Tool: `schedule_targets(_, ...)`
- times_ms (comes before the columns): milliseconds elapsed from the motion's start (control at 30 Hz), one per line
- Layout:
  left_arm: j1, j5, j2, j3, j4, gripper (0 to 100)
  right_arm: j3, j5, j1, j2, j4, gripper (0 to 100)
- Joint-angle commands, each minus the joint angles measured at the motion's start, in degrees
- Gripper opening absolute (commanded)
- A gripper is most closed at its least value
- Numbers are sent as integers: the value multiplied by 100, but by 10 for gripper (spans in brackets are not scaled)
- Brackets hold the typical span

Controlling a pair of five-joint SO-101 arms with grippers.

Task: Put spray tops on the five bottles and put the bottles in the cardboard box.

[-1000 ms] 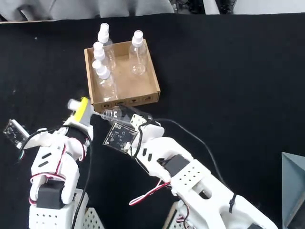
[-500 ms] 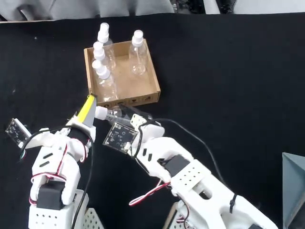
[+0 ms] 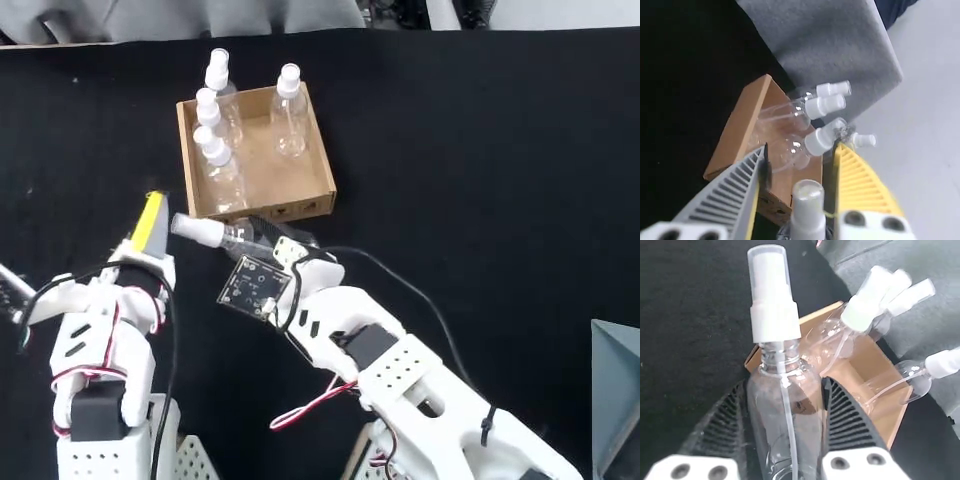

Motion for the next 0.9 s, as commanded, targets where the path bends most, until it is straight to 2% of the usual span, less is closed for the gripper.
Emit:
schedule_targets(0, -295, 62, -44, -330, -26, 203, -101, -396, 18, -259, -229, 29)
schedule_targets(233, -523, 62, -44, -110, -246, 203, -136, -607, -9, -259, -229, 29)
schedule_targets(367, -523, 53, -44, 391, -1002, 203, -154, -607, -35, -268, -237, 29)
schedule_targets(500, -523, 53, -44, 884, -1864, 200, -321, -1196, -26, -268, -237, 29)
schedule_targets(600, -523, 53, -44, 1103, -2259, 199, -356, -1363, -35, -268, -229, 29)
schedule_targets(767, -400, -290, -44, 1165, -2338, 198, -382, -1398, -53, -268, -229, 29)
schedule_targets(867, -22, -615, -44, 1305, -2365, 198, -391, -1398, -62, -268, -229, 29)
